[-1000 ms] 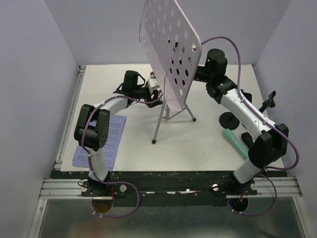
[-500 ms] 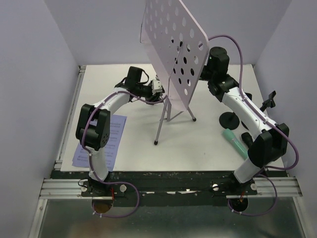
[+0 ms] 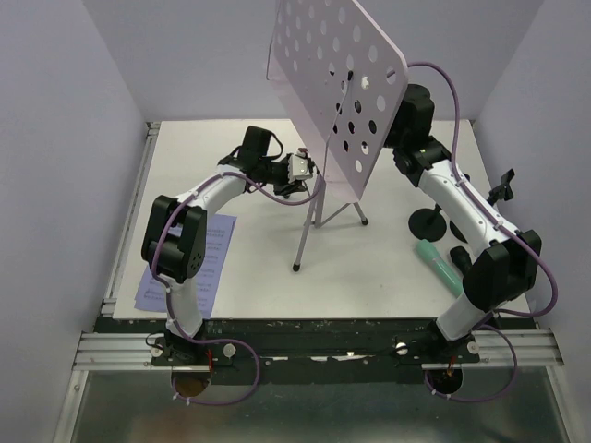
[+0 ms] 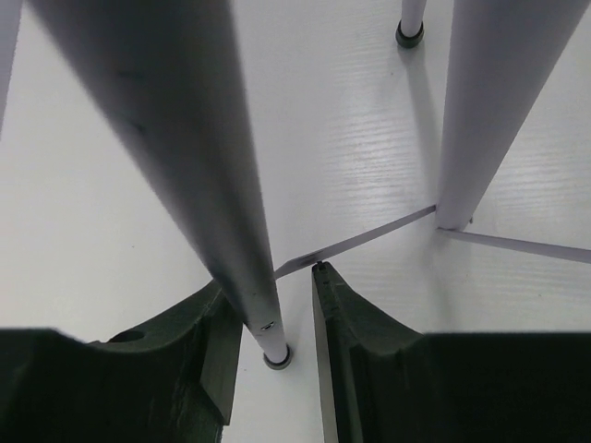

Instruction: Pack up the instrument practice props

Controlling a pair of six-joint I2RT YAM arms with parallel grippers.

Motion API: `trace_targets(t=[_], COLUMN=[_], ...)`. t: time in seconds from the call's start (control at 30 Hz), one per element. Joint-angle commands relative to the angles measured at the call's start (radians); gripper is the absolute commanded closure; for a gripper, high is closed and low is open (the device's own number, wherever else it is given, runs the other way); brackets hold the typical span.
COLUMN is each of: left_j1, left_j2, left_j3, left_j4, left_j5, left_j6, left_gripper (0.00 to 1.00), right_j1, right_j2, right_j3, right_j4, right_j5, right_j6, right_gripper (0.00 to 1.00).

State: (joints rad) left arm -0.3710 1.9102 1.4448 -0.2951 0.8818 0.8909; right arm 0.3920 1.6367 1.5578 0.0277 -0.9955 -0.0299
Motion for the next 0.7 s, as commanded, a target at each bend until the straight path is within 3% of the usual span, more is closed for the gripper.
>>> trace_targets(t=[0.0, 0.17, 0.4, 0.67], left_j1=[-0.059, -0.060, -0.060, -0.059], left_j2=[-0.019, -0.056, -0.152, -0.322], left_j3=[-0.018, -0.041, -0.090, -0.093], left_j4=[-0.156, -0.200, -0.199, -0.188], left_j5=[-0.047, -0.056, -0.004, 0.120], left_j6=[0.086, 0.089, -0.024, -0.303], left_gripper=[0.61, 0.71, 1.00, 1.00], right_j1=[-0.022, -0.027, -0.030, -0.031], right_j2=[-0.026, -0.034, -0.025, 0.041], right_j3=[0.042, 0.041, 0.044, 0.200], right_j4=[0.008, 0.037, 0.104, 0.074], right_j5=[-0.006, -0.032, 0.000, 0.190], right_j6=[0.084, 0.125, 0.215, 0.418], right_gripper=[1.00, 1.00, 1.00, 1.00])
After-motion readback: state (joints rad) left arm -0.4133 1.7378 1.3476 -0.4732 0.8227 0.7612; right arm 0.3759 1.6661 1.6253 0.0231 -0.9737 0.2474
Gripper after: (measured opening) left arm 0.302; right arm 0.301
